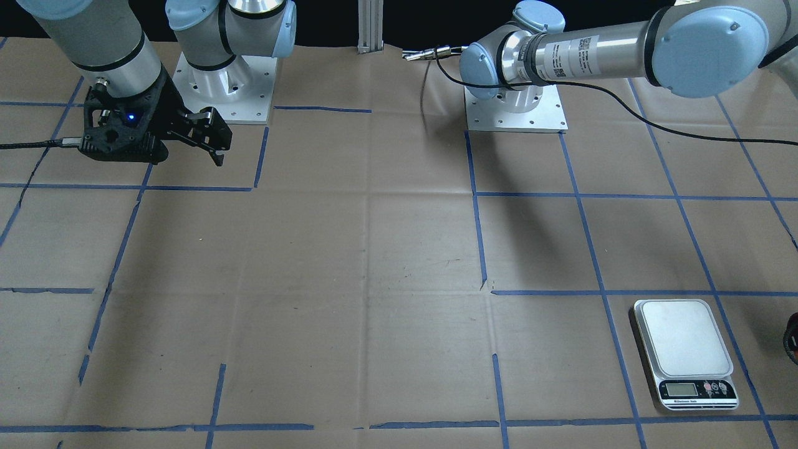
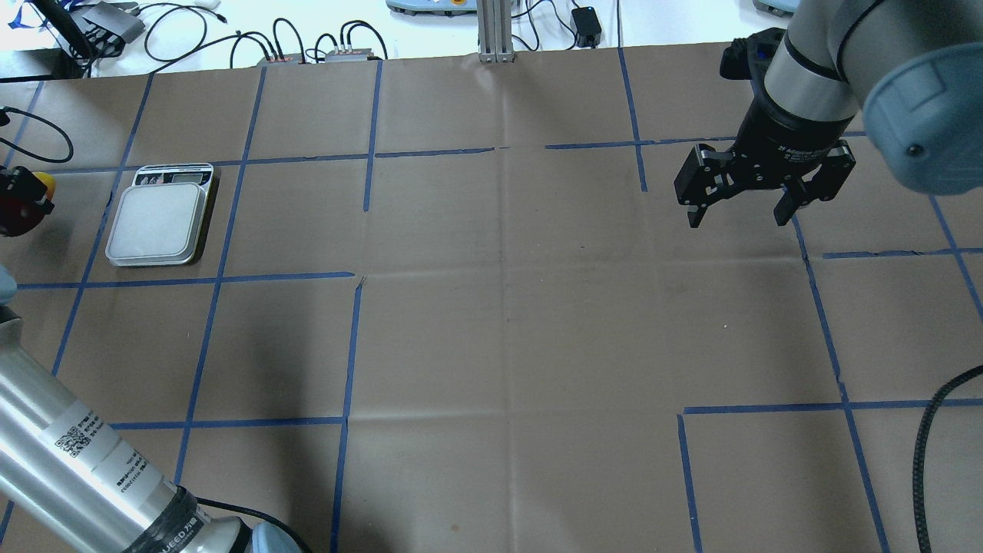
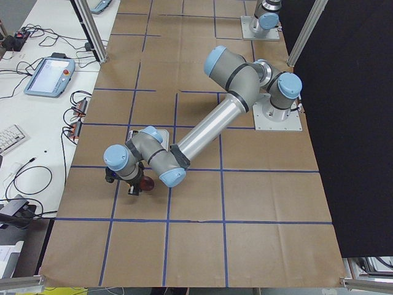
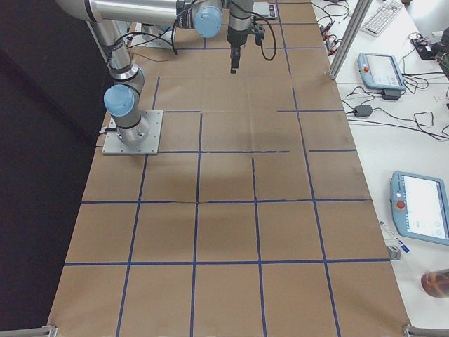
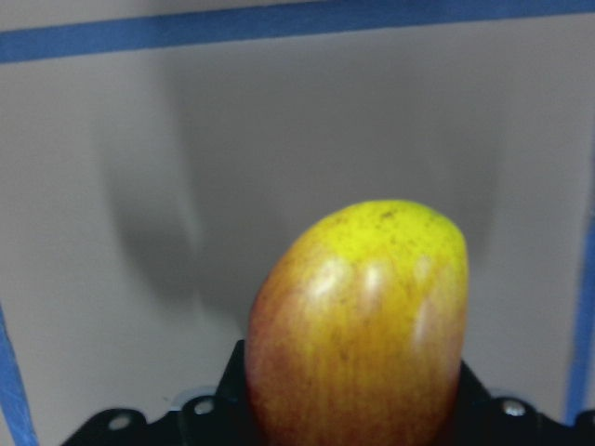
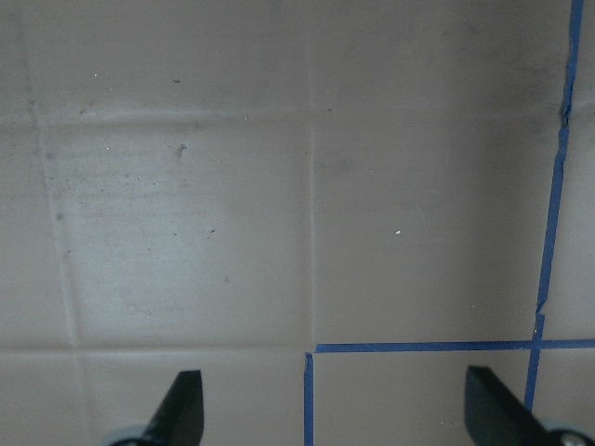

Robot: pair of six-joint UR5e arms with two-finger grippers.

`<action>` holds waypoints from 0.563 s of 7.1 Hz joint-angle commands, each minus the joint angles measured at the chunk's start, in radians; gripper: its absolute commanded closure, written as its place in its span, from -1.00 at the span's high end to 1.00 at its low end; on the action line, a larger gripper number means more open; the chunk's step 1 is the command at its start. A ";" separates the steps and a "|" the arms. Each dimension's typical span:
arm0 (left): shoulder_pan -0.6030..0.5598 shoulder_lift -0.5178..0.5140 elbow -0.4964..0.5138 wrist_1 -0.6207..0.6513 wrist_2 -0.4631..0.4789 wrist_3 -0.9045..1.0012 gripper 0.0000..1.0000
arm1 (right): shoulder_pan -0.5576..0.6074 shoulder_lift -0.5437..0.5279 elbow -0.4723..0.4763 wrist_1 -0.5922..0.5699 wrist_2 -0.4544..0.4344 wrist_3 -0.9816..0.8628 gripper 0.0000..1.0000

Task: Weigh mango
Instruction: 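Lift the mango with the left gripper and lower it onto the scale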

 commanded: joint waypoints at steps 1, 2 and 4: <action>-0.110 0.145 -0.195 -0.001 -0.007 -0.030 -1.00 | 0.000 0.000 0.000 0.000 0.000 0.000 1.00; -0.127 0.196 -0.283 -0.001 -0.006 -0.073 -1.00 | 0.000 0.000 0.000 0.000 0.000 0.000 1.00; -0.188 0.205 -0.348 0.122 0.001 -0.101 -0.98 | 0.000 0.000 0.000 0.000 0.000 0.000 1.00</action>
